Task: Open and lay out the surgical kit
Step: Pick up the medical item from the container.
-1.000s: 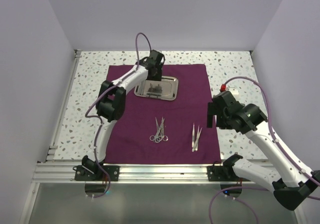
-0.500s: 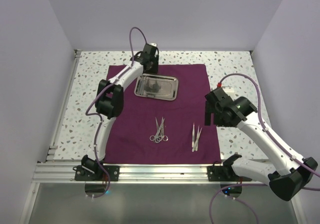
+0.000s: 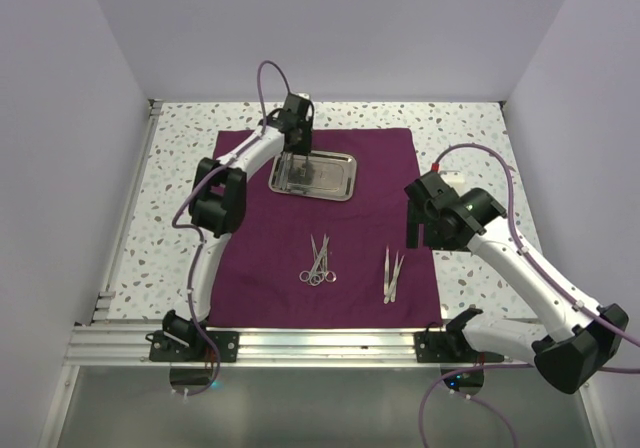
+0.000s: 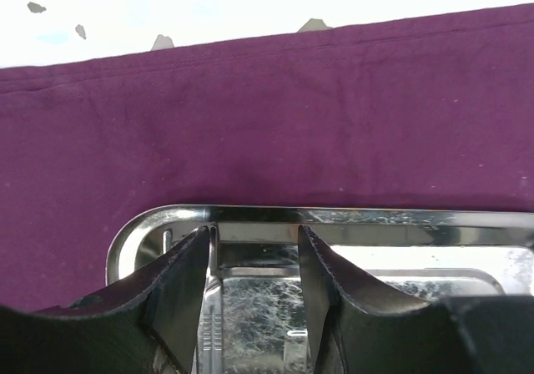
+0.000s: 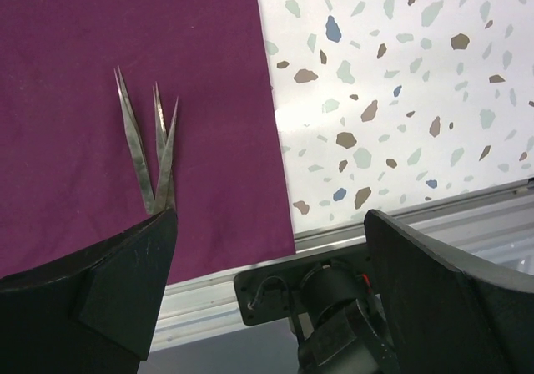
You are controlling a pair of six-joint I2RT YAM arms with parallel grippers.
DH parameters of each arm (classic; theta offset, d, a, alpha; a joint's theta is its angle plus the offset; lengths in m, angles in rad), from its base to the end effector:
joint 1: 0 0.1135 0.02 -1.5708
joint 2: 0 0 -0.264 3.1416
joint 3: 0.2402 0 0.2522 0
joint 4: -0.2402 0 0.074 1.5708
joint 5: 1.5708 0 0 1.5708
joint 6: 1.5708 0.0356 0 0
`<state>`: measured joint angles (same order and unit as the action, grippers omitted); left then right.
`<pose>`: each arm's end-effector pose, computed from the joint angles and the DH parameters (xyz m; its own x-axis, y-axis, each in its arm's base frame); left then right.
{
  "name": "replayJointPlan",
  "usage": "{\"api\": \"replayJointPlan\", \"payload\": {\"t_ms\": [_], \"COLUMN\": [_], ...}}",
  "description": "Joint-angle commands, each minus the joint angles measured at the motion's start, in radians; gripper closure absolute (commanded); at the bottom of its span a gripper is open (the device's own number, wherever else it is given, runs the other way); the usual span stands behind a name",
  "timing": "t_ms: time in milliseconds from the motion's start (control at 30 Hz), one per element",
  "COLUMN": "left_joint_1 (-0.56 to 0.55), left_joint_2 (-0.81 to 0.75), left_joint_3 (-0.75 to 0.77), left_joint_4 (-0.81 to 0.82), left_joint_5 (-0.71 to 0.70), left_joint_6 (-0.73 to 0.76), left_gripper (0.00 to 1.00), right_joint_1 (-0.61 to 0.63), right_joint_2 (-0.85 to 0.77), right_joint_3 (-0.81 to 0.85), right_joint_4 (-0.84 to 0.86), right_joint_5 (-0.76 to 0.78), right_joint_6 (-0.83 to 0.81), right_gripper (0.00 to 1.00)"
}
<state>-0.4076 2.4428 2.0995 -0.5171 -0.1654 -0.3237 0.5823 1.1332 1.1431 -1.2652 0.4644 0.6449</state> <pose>0.5019 -0.2103 0.1747 -0.7529 -0.0167 -0.6580 0.0559 0.9945 -0.0891 0.1635 0.0886 0.3144 -0.8603 0.0770 -0.5039 0.1771 0.9721 -0.1537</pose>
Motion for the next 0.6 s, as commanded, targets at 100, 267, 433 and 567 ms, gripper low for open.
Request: {"api": "replayJointPlan", "payload": {"t_ms": [100, 267, 433, 567], "left_joint_1": [0.015, 0.023, 0.032, 0.033], "left_joint_2": [-0.093, -0.085, -0.059, -0.034], "left_joint_3": [-0.084, -0.079, -0.081, -0.081], "left_joint_4": [0.075, 0.055, 0.043, 0.028], "left_joint_5": [-0.039, -0.037, -0.013, 0.009], "left_joint_6": [0.031, 0.029, 0.017, 0.009], "left_gripper": [0.50, 0.51, 0.56, 0.63], "right_joint_1": [0.002, 0.002, 0.004, 0.002], "right_joint_2": [0.013, 0.020, 0.030, 0.037], "right_joint_3": [0.017, 0.014, 0.012, 0.015], "right_joint_4": [0.027, 0.041, 0.049, 0.050], "right_joint_5": [0.020, 0.014, 0.013, 0.014], "right_joint_6": [0.025, 0.021, 0.018, 0.013], "right_gripper": [0.02, 0.02, 0.02, 0.02]}}
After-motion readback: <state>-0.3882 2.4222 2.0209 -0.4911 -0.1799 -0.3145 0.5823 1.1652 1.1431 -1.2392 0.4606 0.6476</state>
